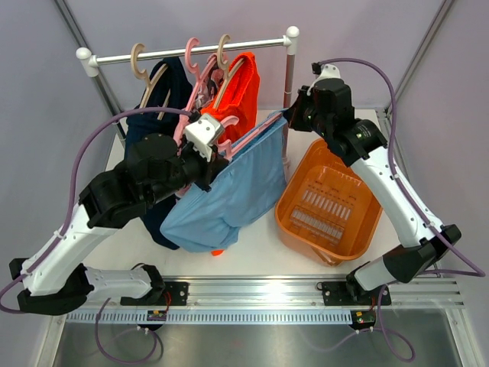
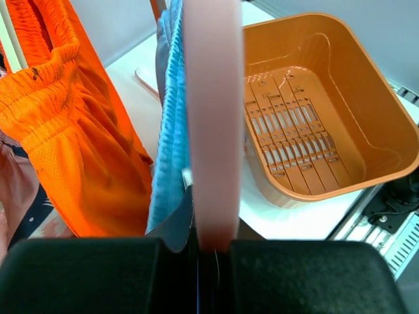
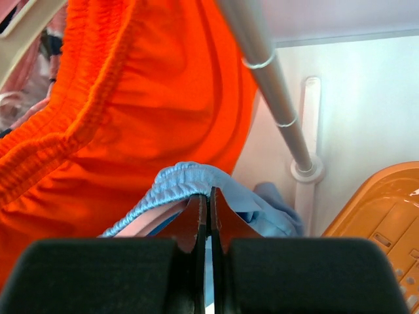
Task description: Remove the shorts from the hanger
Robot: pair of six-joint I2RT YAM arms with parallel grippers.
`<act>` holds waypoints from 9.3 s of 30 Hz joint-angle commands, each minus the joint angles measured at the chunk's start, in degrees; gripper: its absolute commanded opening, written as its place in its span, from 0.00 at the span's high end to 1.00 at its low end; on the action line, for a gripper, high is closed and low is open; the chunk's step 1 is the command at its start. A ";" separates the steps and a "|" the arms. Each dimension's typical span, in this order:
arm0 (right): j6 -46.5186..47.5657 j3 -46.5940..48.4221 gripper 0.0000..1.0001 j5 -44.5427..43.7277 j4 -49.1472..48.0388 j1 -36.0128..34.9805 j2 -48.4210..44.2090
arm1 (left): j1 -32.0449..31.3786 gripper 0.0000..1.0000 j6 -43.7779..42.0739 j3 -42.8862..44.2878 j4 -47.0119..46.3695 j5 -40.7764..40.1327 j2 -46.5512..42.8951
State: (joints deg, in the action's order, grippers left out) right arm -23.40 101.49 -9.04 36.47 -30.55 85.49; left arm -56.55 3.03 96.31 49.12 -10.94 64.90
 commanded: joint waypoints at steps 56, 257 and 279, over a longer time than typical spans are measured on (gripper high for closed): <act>43.06 13.12 1.00 -44.41 -27.47 -21.67 -14.65 | -0.57 1.00 5.85 -20.82 -40.16 -16.57 -10.15; 5.64 -33.90 0.11 -18.21 -2.45 -5.14 -39.35 | 24.47 1.00 -3.64 33.77 -17.49 3.47 32.84; 5.38 -32.76 0.12 -14.70 -3.60 -5.14 -36.63 | 20.87 1.00 -0.92 13.12 -10.19 1.54 16.66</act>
State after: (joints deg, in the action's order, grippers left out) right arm -18.20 67.66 -25.41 34.98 -36.03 48.42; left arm -34.94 1.56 111.63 41.01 -8.82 85.19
